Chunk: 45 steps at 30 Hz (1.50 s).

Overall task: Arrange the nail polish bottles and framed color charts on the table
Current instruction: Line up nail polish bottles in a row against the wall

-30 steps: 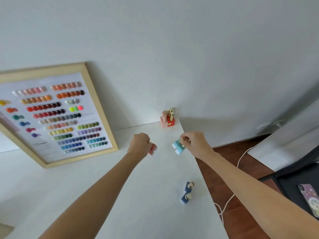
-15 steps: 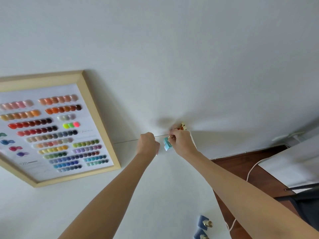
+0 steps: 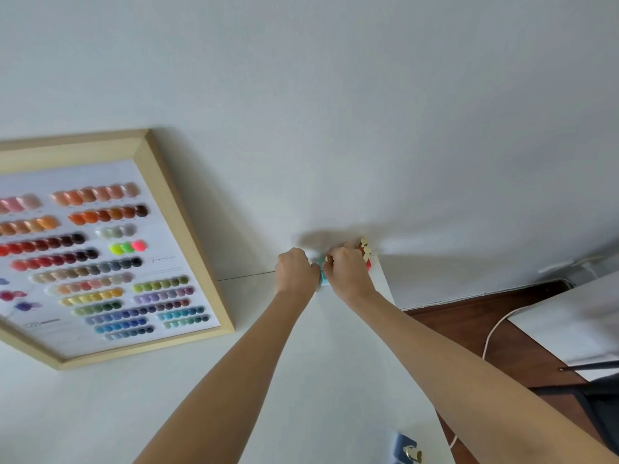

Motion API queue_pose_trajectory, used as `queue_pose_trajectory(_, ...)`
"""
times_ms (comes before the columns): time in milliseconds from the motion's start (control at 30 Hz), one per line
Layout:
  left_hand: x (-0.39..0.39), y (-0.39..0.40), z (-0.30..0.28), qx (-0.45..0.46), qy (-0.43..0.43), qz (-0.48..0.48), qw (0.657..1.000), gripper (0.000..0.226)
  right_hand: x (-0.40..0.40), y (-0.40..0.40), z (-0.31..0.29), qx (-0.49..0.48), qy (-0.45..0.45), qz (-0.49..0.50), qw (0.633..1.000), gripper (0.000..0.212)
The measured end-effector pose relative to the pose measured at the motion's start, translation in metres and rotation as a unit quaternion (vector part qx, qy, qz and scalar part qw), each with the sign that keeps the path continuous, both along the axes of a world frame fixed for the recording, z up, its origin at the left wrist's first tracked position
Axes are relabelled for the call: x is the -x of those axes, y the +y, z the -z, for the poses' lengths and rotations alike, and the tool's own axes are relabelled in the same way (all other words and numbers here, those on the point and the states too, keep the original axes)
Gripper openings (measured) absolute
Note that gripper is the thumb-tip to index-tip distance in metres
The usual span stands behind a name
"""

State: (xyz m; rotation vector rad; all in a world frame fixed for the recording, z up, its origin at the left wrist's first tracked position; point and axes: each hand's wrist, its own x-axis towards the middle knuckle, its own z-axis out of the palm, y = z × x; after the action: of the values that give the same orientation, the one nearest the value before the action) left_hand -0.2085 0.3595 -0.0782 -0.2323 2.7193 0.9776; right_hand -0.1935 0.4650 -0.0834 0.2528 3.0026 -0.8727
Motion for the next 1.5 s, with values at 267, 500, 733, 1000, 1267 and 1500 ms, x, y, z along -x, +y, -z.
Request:
queue_pose_trajectory(267, -0.006, -0.010, -0.001, -0.095, -0.043, 0.015, 0.994, 0.032, 0.002, 0.005, -0.005, 0.009, 0.003, -0.012, 1.000, 0.023)
queue_pose_trajectory(500, -0.011, -0.018, 0.016, -0.011, -0.080, 0.052, 0.995, 0.061, -0.022, 0.021, 0.005, 0.055, 0.096, -0.025, 0.994, 0.005)
queue_pose_trajectory(733, -0.010, -0.006, 0.035, -0.024, -0.060, 0.013, 0.998, 0.039, -0.044, 0.051, 0.029, 0.075, 0.128, 0.110, 0.983, 0.017)
queue_pose_trajectory(1000, -0.004, 0.012, 0.051, -0.054, -0.020, -0.032, 0.998, 0.031, -0.021, 0.065, 0.050, 0.114, 0.013, 0.127, 0.985, 0.050)
queue_pose_trajectory(1267, -0.002, 0.024, 0.058, -0.077, 0.008, -0.050, 0.996, 0.025, -0.009, 0.067, 0.056, 0.139, 0.023, 0.145, 0.979, 0.027)
queue_pose_trajectory(1500, -0.001, 0.022, 0.058, -0.076, -0.005, -0.044, 0.996, 0.026, -0.010, 0.071, 0.050, 0.143, 0.004, 0.114, 0.983, 0.029)
